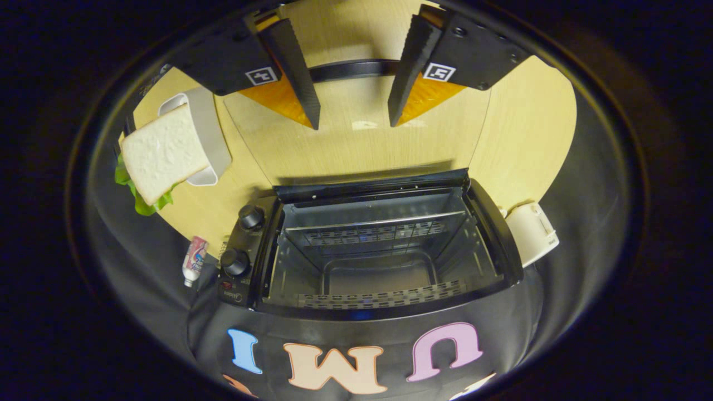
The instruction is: Open the toaster oven, put the food inside, and close the toaster oven door.
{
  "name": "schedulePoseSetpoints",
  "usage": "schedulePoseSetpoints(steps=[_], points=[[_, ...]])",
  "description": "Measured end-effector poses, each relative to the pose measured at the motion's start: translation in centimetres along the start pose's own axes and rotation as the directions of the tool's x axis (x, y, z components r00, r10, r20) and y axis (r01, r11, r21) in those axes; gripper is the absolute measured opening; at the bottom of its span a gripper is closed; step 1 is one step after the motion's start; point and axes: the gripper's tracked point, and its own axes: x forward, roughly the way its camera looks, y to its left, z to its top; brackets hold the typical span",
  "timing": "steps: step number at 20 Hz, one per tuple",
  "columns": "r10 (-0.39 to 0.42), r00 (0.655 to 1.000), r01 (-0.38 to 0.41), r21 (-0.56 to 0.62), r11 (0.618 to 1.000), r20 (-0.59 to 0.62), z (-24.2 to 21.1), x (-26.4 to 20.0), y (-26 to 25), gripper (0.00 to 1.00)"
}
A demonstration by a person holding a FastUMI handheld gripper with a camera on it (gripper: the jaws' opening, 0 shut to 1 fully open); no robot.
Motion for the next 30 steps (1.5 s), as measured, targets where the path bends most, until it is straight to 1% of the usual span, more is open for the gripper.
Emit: schedulePoseSetpoints(steps=[5,8,10,15,18,22,26,30], points=[[0.039,0.999,-0.039,-0.013,0.999,-0.025,0.5,-0.4,-0.7,0.79],[0.042,0.998,-0.042,0.002,0.999,-0.040,1.2,-1.1,-2.6,0.78],[0.045,0.999,-0.045,0.022,0.999,-0.018,2.6,-1.7,-4.4,0.78],[0.033,0.997,-0.039,0.088,0.995,0.064,6.7,-3.3,-10.5,0.78],[0.010,0.993,-0.026,0.140,0.990,0.116,9.3,-4.6,-15.1,0.78],[-0.032,0.985,-0.003,0.202,0.979,0.168,11.4,-6.1,-21.0,0.78],[-0.032,0.986,-0.015,0.270,0.963,0.167,11.4,-6.3,-24.7,0.78],[-0.008,0.993,-0.027,0.287,0.958,0.121,9.2,-5.5,-27.3,0.77]])
